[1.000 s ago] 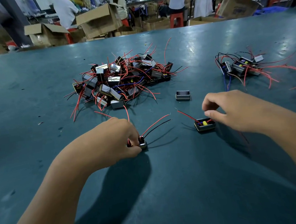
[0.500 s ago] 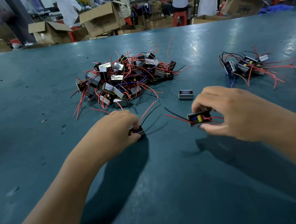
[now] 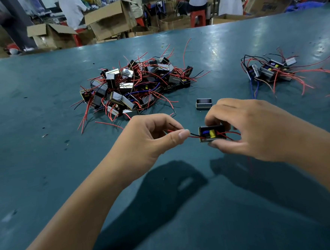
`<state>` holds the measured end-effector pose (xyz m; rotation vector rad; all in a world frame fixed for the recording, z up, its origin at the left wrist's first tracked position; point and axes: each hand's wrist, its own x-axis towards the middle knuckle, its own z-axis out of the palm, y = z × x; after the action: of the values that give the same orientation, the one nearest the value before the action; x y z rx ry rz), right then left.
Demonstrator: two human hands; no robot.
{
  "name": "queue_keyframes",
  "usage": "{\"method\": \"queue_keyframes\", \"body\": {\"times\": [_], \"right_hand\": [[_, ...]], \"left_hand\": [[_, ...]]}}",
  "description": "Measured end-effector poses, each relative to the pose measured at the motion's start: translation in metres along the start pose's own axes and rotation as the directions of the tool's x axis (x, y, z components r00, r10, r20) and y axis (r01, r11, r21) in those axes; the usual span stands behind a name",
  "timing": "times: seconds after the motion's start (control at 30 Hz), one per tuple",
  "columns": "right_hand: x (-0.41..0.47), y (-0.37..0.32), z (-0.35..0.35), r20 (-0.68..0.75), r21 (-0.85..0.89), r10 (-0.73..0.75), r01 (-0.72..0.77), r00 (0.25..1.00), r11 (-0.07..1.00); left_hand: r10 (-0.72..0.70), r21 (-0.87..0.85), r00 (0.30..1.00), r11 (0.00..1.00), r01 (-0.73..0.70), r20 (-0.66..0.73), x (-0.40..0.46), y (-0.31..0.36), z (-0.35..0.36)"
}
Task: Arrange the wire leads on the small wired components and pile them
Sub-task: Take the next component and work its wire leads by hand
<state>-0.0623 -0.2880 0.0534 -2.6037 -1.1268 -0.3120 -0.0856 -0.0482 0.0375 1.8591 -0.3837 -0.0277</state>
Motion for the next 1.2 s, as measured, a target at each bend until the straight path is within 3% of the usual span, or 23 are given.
{"method": "queue_keyframes", "body": {"times": [0.23, 0.5, 0.83, 1.03, 1.2], "right_hand": [[0.000, 0.003, 0.002, -0.057, 0.042, 0.001, 0.002, 0.998, 0.999], [-0.001, 0.003, 0.004, -0.127, 0.075, -0.081, 0.091, 0.989, 0.993], [-0.001, 0.001, 0.005, -0.024, 0.011, -0.198, 0.198, 0.980, 0.980], [-0.002, -0.003, 0.015, 0.212, -0.049, -0.165, 0.179, 0.963, 0.983], [-0.001, -0.002, 0.027, 0.288, -0.095, -0.111, 0.143, 0.951, 0.985]], "left_hand": [[-0.085, -0.013, 0.995, 0.996, 0.086, 0.044, -0.001, 0.001, -0.007], [-0.058, -0.029, 0.995, 0.998, 0.056, -0.077, 0.002, -0.002, -0.006], [-0.006, -0.008, 0.991, 1.000, 0.005, -0.134, 0.004, -0.007, -0.002], [0.018, 0.189, 0.993, 0.982, 0.004, -0.114, 0.008, -0.019, 0.002], [0.038, 0.328, 0.995, 0.945, -0.005, -0.097, 0.010, -0.027, 0.004]]}}
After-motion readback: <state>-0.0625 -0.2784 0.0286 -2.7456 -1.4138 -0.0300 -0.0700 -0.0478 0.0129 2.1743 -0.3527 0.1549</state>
